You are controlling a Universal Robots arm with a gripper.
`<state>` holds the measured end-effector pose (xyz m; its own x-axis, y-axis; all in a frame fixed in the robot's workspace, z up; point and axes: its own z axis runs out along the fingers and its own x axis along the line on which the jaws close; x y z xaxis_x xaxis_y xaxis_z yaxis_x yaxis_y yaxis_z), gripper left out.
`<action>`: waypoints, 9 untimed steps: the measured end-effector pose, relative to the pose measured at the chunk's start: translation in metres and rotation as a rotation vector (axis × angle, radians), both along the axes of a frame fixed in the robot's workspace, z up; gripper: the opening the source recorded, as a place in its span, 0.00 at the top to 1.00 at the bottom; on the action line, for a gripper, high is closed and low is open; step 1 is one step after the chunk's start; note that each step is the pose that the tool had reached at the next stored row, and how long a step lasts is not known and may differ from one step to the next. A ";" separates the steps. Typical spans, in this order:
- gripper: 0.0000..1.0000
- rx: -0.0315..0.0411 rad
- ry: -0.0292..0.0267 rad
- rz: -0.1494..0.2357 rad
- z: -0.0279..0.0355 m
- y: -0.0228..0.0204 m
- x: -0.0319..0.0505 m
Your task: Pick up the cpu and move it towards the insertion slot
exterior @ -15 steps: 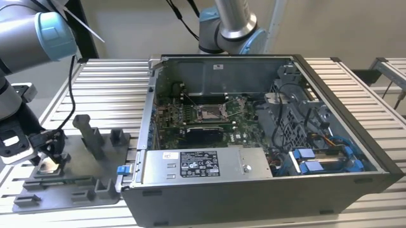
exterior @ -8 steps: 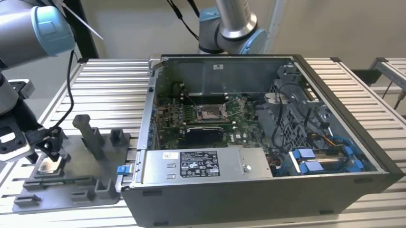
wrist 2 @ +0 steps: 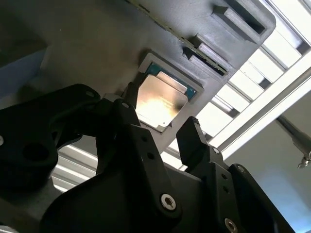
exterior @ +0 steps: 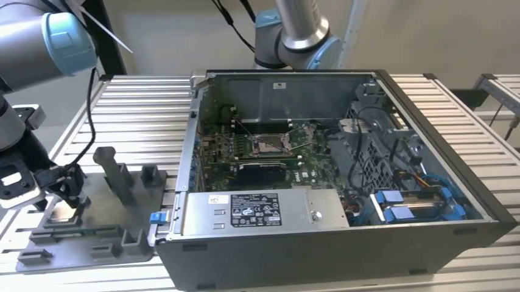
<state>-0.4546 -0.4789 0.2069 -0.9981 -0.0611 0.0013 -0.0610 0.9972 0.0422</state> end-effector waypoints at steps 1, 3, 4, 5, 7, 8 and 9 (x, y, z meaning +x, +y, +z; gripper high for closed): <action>0.00 -0.0001 -0.0008 0.000 -0.0018 0.0000 -0.0002; 0.00 -0.0001 -0.0020 0.000 -0.0053 0.0000 -0.0004; 0.00 -0.0001 -0.0028 0.000 -0.0072 0.0000 -0.0004; 0.00 -0.0001 -0.0036 0.000 -0.0090 0.0000 -0.0005; 0.00 0.0000 -0.0051 0.000 -0.0127 0.0000 -0.0006; 0.00 0.0000 -0.0058 0.000 -0.0145 0.0000 -0.0008; 0.00 0.0000 -0.0063 0.000 -0.0160 0.0000 -0.0010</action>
<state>-0.4556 -0.4789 0.1910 -0.9981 -0.0612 -0.0050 -0.0614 0.9972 0.0418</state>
